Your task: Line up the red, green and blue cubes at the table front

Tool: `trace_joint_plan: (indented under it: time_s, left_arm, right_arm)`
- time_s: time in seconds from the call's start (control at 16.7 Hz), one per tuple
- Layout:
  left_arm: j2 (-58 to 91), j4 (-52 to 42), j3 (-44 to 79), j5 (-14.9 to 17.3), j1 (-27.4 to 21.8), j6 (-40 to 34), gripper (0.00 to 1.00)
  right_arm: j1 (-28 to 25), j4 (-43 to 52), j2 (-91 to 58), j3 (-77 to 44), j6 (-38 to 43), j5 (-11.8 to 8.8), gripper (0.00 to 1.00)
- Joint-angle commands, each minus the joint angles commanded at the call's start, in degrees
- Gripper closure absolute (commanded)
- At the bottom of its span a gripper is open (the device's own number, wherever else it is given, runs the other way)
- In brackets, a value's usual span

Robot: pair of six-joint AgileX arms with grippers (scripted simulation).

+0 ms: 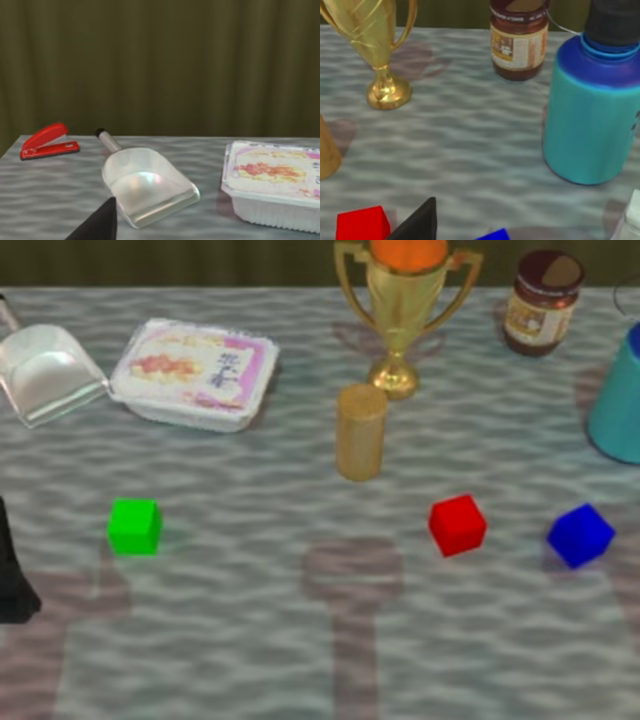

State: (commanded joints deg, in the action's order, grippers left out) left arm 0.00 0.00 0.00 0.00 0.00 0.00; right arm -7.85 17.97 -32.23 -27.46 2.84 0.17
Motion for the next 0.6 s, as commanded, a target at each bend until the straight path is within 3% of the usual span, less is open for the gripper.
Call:
trace_joint_plan:
  time_s: [0.6]
  left_arm:
    - [0.00,0.00,0.00,0.00,0.00,0.00,0.00]
  right_arm:
    - [-13.91,33.52,-61.92,-46.08,4.63,-0.74,0.00]
